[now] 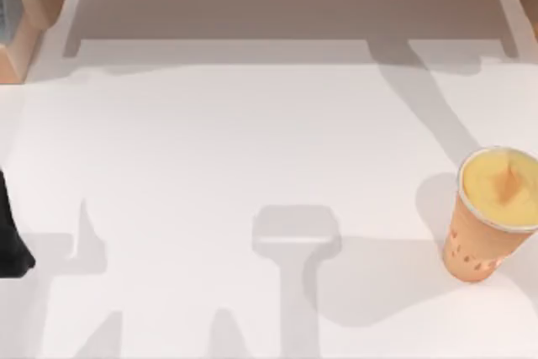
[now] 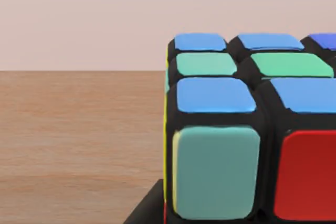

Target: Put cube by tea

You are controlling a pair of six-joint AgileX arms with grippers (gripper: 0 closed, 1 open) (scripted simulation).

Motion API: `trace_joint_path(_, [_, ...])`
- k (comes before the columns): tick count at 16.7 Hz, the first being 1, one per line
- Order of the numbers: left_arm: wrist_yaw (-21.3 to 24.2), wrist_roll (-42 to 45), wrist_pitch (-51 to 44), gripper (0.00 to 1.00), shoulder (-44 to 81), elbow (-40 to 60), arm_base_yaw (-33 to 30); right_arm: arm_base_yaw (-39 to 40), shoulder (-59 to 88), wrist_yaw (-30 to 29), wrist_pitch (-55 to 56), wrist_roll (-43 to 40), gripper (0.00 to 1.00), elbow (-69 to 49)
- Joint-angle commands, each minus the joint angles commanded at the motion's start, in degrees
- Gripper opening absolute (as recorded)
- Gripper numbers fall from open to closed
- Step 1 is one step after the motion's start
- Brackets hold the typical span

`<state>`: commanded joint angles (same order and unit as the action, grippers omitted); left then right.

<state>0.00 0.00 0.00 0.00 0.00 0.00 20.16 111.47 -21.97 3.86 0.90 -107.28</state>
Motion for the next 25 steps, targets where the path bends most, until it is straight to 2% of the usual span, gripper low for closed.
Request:
trace_joint_path(19, [0.0,0.0,0.0,1.0,0.0,0.0,0.0,0.18,0.08,0.07,-2.49,0.28,0.0,-2.89])
trace_joint_path(22, [0.0,0.0,0.0,1.0,0.0,0.0,0.0,1.17,-2.71,0.64,-6.17,4.05,0.0,-3.87])
trace_joint_path(25, [0.0,0.0,0.0,1.0,0.0,0.0,0.0,3.93,-7.03,2.33,-15.04,12.18,0.0,-4.34])
